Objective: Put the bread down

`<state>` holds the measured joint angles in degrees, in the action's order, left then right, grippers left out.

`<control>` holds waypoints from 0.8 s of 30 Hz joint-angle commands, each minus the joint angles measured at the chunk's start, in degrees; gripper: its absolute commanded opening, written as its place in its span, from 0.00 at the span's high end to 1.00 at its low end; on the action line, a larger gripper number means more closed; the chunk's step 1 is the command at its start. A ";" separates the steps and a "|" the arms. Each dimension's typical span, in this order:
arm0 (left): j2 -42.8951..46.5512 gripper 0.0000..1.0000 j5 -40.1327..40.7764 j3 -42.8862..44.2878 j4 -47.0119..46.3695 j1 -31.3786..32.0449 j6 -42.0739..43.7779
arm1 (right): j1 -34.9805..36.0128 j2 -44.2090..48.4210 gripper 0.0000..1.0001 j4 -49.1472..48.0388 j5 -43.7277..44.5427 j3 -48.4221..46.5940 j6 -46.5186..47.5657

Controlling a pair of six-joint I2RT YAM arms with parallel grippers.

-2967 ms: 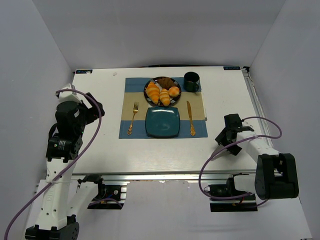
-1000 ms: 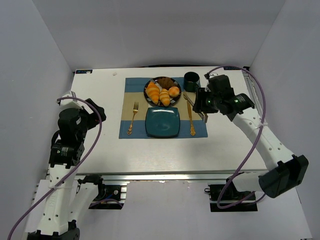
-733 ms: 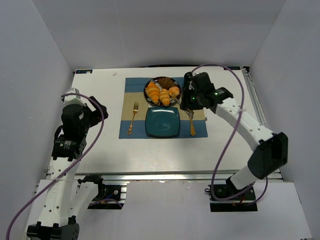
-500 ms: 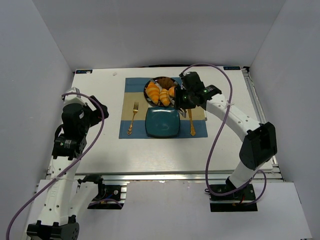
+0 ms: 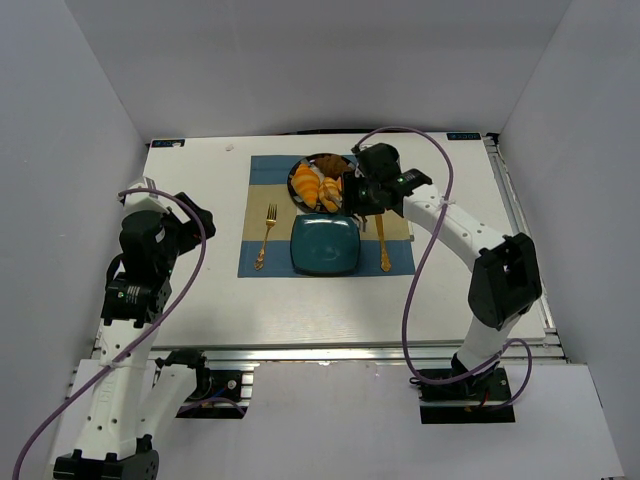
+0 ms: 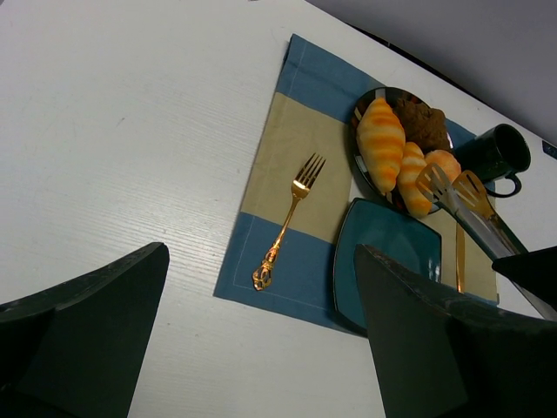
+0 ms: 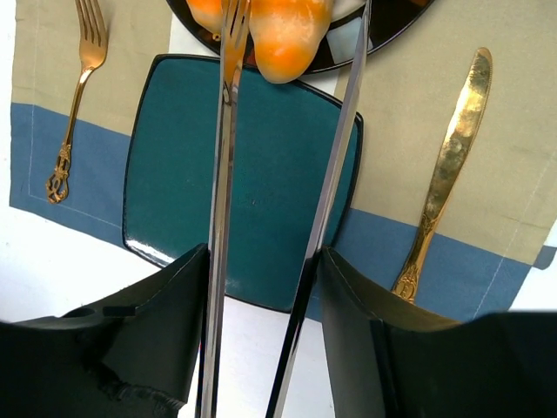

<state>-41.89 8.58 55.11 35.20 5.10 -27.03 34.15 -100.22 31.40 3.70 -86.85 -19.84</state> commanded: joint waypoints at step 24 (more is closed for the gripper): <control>0.05 0.02 0.47 -0.79 -0.57 0.17 -0.22 | 0.48 -1.64 0.51 -6.00 -3.18 3.88 -0.20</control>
<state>-41.91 8.58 54.68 35.16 5.10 -27.29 34.26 -101.75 27.99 0.89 -83.40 -19.88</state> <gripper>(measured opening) 0.983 0.505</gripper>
